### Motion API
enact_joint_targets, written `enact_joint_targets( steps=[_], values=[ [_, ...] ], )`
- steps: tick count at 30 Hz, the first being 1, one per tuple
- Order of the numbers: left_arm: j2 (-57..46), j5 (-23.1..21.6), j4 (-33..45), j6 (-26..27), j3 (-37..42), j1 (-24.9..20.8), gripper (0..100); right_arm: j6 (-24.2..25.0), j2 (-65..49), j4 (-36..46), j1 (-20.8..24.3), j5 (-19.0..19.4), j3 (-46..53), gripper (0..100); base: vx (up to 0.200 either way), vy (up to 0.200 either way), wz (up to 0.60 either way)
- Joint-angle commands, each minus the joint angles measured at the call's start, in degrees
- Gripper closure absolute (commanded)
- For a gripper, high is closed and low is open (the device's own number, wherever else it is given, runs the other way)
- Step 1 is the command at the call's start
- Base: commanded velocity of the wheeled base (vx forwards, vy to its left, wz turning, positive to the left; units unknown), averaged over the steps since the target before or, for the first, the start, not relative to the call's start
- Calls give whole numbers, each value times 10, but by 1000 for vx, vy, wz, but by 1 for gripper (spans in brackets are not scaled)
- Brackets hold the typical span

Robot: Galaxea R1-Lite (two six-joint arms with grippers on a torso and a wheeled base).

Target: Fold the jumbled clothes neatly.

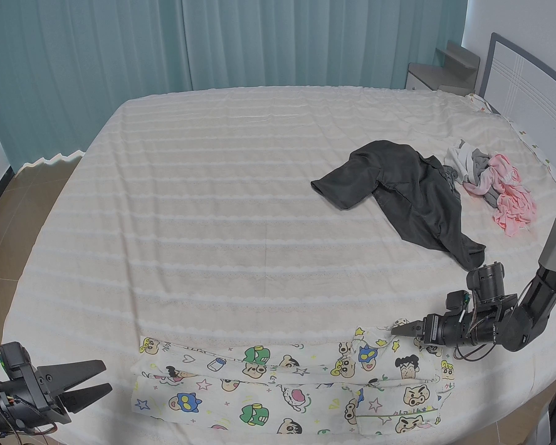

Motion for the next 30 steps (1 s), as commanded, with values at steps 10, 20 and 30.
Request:
enact_joint_targets(
  steps=[10, 20, 30],
  values=[
    [17, 0, 0, 0, 6, -2, 0, 5, 23, -1, 0, -9, 1, 0, 0, 0, 0],
    [16, 1, 0, 0, 6, -2, 0, 24, 6, 0, 1, -10, 5, 100, 0, 0, 0],
    [16, 1, 0, -1, 6, -2, 0, 23, -40, 4, 3, -11, 22, 100, 0, 0, 0]
  ],
)
